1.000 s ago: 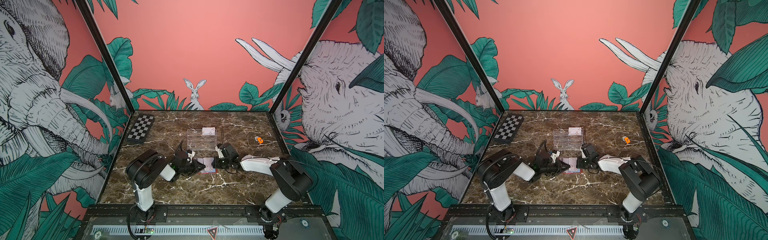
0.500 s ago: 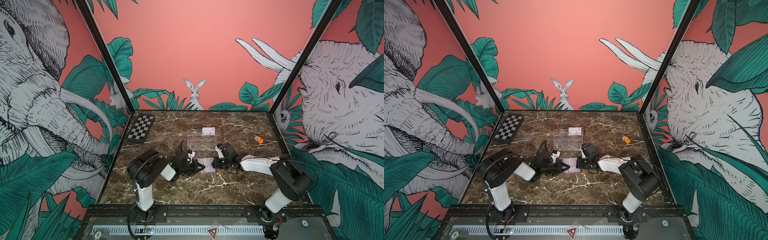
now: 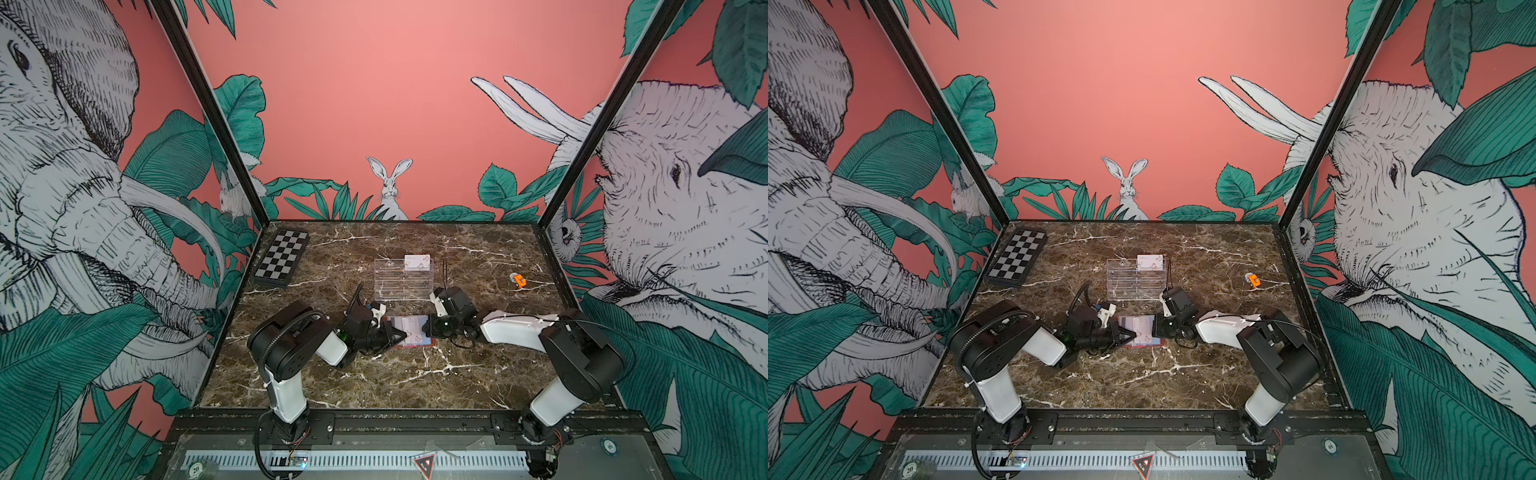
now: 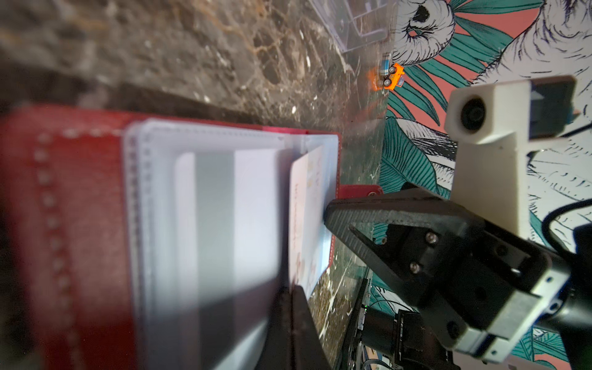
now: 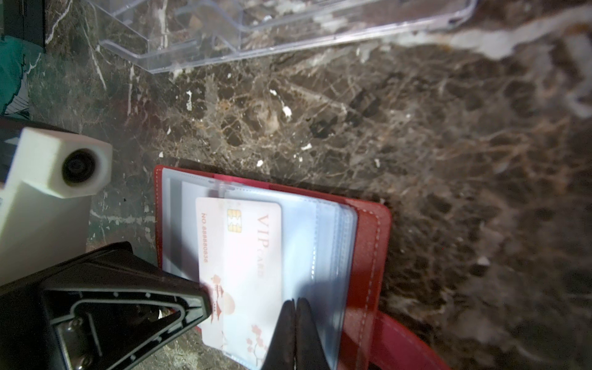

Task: Take the credit cards out of the card holder
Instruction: Take out the credit card from the card slot.

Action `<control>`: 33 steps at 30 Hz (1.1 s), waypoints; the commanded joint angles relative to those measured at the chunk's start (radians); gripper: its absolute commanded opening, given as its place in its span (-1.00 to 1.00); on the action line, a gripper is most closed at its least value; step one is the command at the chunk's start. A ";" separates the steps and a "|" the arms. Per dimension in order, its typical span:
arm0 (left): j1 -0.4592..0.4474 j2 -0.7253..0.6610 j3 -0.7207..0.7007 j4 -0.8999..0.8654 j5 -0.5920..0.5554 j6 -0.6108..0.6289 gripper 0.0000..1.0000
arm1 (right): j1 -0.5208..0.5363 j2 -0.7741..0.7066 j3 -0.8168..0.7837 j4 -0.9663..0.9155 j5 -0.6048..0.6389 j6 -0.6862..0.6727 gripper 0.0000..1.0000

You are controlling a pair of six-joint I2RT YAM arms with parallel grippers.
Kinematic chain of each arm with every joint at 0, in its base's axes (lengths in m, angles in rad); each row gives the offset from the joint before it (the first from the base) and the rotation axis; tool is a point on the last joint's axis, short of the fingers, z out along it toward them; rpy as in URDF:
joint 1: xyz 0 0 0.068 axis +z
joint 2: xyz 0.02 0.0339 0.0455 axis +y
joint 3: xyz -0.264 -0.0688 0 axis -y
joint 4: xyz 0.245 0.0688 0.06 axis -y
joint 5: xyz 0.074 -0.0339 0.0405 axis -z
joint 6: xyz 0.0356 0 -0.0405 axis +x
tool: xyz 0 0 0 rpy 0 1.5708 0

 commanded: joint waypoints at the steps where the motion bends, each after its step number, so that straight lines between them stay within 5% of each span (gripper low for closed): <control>1: 0.004 -0.004 -0.023 -0.074 -0.022 0.008 -0.87 | 0.008 0.031 -0.028 -0.061 0.012 0.002 -1.00; 5: 0.004 0.001 -0.021 -0.072 -0.026 0.006 -0.29 | 0.007 0.027 -0.031 -0.061 0.011 0.001 -1.00; 8: 0.004 0.012 -0.013 -0.072 -0.020 0.010 -0.28 | 0.007 0.024 -0.031 -0.061 0.010 0.000 -1.00; 19: 0.004 0.064 0.031 -0.065 0.006 0.017 -0.53 | 0.008 0.034 -0.029 -0.055 -0.002 -0.002 -1.00; 27: 0.010 0.037 0.028 -0.090 0.013 0.039 -0.98 | 0.007 0.036 -0.029 -0.058 -0.001 -0.003 -1.00; 33: 0.030 -0.070 0.035 -0.216 0.001 0.100 -1.00 | 0.008 0.018 -0.036 -0.068 0.014 -0.006 -1.00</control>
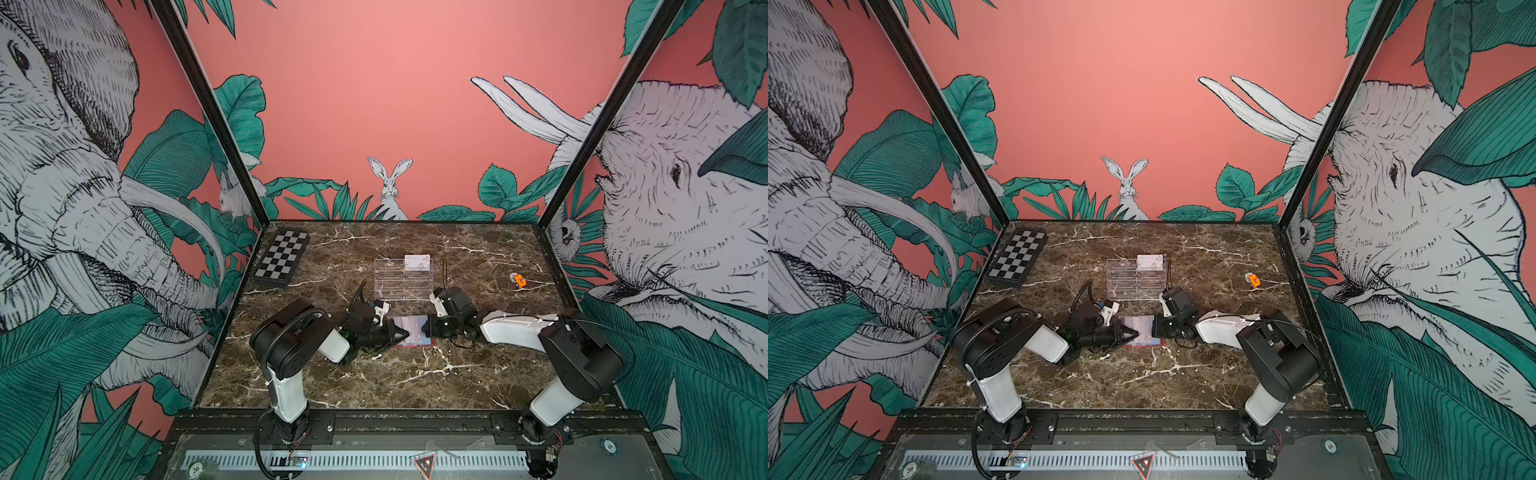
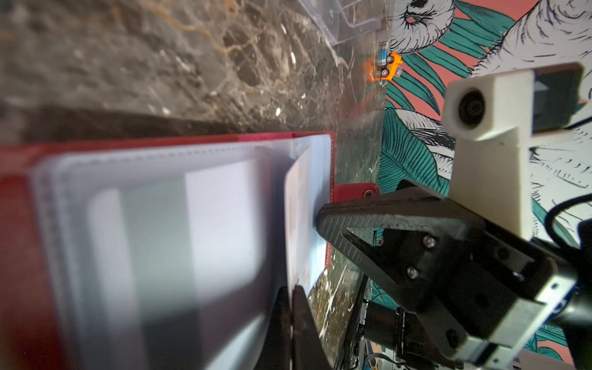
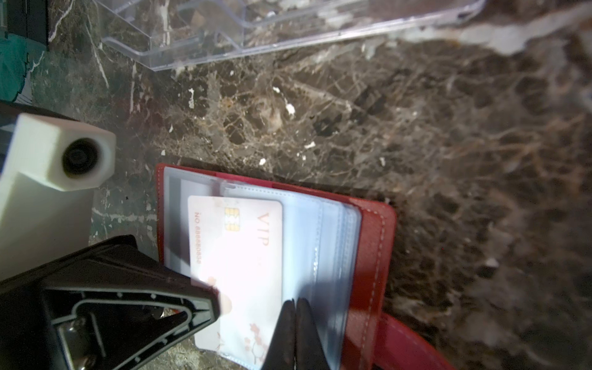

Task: Take the credit cards out of the card holder
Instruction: Take out the credit card from the card slot.

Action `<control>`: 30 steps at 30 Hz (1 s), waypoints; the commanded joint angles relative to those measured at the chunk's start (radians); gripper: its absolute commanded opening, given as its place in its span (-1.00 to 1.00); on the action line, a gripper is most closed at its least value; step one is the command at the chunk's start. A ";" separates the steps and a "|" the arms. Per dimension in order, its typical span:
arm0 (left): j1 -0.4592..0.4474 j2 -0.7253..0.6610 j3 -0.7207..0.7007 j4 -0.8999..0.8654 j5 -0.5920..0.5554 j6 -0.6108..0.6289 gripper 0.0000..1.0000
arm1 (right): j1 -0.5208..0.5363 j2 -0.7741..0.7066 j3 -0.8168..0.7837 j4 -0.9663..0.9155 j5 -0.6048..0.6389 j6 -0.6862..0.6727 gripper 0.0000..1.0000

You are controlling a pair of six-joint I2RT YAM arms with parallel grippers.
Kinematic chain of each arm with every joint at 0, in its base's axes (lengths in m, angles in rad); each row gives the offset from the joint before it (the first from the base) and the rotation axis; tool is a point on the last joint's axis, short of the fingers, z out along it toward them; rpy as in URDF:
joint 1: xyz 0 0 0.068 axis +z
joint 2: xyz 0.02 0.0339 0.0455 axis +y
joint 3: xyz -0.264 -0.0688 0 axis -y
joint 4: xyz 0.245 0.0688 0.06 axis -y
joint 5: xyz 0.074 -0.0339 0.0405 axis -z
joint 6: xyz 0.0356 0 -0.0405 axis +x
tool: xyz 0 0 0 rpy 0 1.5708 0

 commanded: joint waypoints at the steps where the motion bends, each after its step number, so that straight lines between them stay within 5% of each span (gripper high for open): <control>1: 0.024 -0.068 -0.004 -0.160 -0.023 0.056 -1.00 | 0.008 0.013 -0.032 -0.074 0.025 -0.005 -1.00; 21: 0.126 -0.350 0.062 -0.358 0.026 0.108 -1.00 | 0.006 -0.132 0.008 -0.108 0.046 -0.036 -0.99; 25: 0.125 -0.398 0.099 -0.393 0.028 0.102 -1.00 | -0.006 -0.214 0.057 -0.175 0.091 -0.072 -0.72; 30: 0.125 -0.414 0.136 -0.344 0.027 0.042 -1.00 | -0.098 -0.310 0.082 -0.203 0.038 -0.079 -0.11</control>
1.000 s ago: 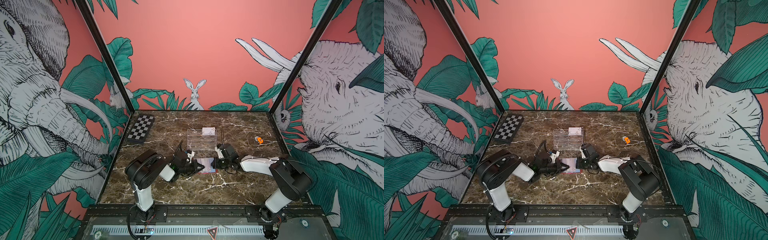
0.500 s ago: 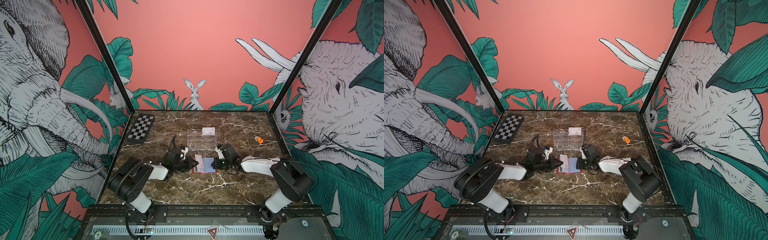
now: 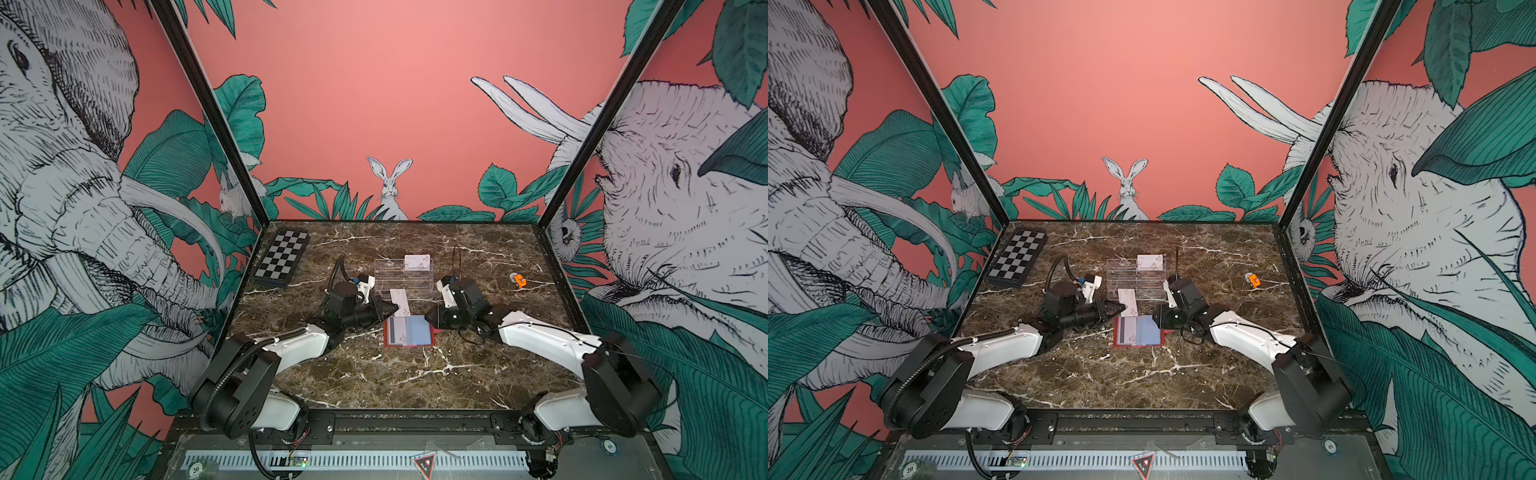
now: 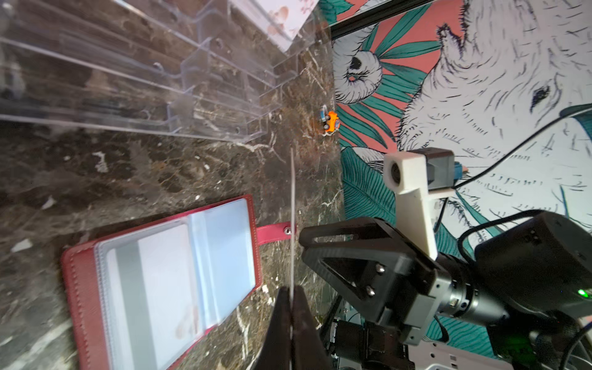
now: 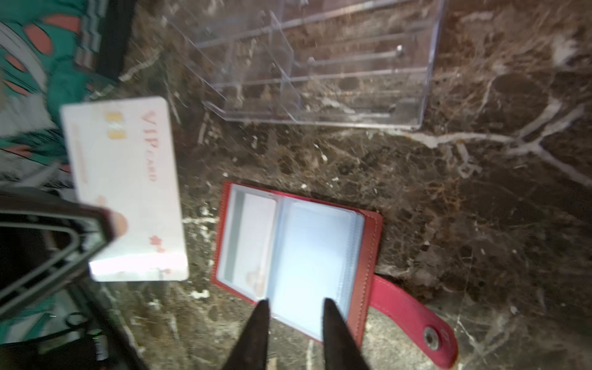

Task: Take the credit cards out of the card holder
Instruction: Take out the credit card from the card slot, then place the credit card in the storage box.

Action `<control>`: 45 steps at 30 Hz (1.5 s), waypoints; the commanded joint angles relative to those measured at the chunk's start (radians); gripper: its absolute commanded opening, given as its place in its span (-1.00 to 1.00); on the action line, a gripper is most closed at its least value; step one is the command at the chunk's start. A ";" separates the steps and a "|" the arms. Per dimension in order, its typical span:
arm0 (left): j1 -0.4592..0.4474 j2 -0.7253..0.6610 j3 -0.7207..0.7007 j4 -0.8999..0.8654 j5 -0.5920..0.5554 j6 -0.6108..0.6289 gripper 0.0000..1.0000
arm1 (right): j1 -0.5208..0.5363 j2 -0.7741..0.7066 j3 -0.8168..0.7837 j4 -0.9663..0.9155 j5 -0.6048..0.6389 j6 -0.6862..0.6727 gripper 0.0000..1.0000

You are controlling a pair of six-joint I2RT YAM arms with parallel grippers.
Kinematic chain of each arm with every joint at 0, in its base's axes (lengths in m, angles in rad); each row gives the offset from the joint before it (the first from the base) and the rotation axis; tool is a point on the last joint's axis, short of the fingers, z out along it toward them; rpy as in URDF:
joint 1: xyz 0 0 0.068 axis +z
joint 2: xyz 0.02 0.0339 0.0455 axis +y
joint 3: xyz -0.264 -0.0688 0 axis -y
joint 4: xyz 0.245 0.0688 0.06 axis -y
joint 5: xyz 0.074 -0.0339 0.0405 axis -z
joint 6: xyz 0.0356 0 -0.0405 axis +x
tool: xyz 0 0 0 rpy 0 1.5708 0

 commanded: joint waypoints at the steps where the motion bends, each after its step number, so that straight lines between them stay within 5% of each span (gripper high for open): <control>1: 0.005 -0.020 0.033 0.044 0.002 -0.061 -1.00 | -0.078 -0.063 0.020 -0.029 -0.033 -0.009 0.04; 6: 0.004 0.001 0.041 0.227 -0.040 -0.220 -1.00 | -0.215 -0.171 -0.033 0.111 -0.161 0.100 0.62; 18: 0.002 0.028 0.172 0.301 0.041 -0.279 -1.00 | -0.365 -0.205 -0.003 0.186 -0.407 0.129 0.66; 31: -0.025 0.038 0.215 0.293 0.126 -0.218 -1.00 | -0.400 -0.086 0.207 0.071 -0.722 -0.072 0.42; 45: -0.078 0.116 0.250 0.362 0.165 -0.222 -1.00 | -0.354 0.016 0.254 0.175 -0.830 -0.029 -0.06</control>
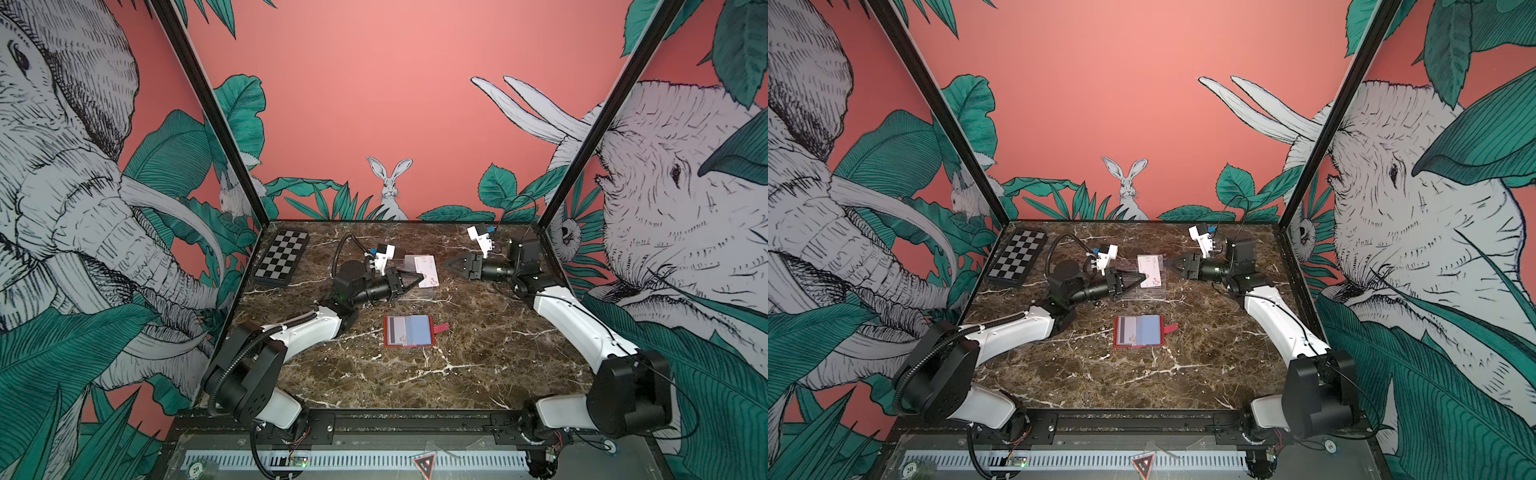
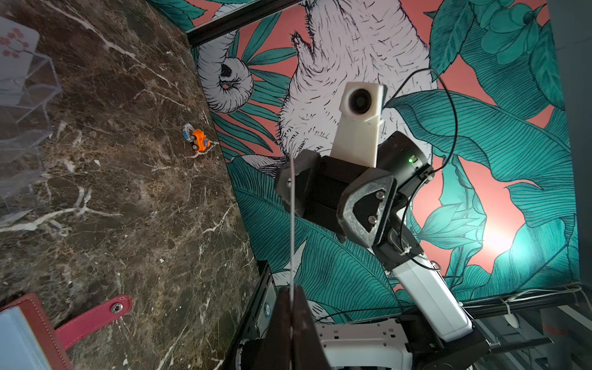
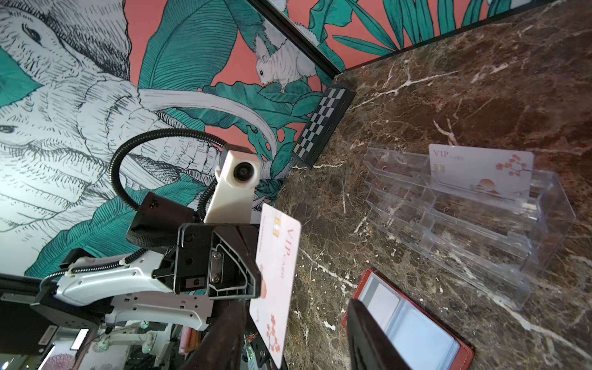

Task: Take the credit cards out of the card holder
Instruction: Place the credit card in the storage box.

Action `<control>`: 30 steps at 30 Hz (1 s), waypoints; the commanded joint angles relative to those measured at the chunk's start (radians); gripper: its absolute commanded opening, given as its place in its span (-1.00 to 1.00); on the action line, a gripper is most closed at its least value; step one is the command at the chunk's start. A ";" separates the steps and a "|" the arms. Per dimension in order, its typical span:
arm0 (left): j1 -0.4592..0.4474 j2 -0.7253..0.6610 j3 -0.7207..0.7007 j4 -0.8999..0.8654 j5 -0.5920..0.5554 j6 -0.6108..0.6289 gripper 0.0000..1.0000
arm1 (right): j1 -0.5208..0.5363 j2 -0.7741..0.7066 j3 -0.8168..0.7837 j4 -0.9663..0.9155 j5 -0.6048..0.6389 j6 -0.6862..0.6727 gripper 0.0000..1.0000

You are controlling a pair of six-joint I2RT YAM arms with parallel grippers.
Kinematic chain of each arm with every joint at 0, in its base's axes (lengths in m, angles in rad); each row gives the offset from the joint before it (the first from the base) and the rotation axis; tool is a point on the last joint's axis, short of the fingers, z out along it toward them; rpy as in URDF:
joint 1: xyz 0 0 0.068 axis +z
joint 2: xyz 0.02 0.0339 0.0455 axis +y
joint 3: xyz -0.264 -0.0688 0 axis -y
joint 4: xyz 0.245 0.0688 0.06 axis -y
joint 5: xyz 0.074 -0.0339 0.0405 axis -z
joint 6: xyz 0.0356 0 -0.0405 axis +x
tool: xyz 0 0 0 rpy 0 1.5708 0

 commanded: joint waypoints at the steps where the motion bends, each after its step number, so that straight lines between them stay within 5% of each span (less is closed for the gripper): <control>1: -0.011 0.009 0.030 0.073 0.031 0.002 -1.00 | 0.025 0.010 0.011 0.056 -0.039 -0.003 -0.09; 15: -0.015 0.033 0.021 0.144 0.038 -0.023 -1.00 | 0.037 0.033 -0.012 0.114 -0.043 0.033 -0.34; 25: -0.017 0.077 0.031 0.230 0.050 -0.064 -0.99 | 0.038 0.018 -0.033 0.153 -0.085 0.063 -1.00; 28: -0.012 0.086 0.016 0.263 0.046 -0.074 -0.10 | 0.032 -0.004 -0.039 0.111 -0.074 0.028 -1.00; 30: 0.008 0.072 -0.007 0.270 0.036 -0.064 0.22 | 0.026 -0.022 -0.040 0.079 -0.072 0.006 -1.00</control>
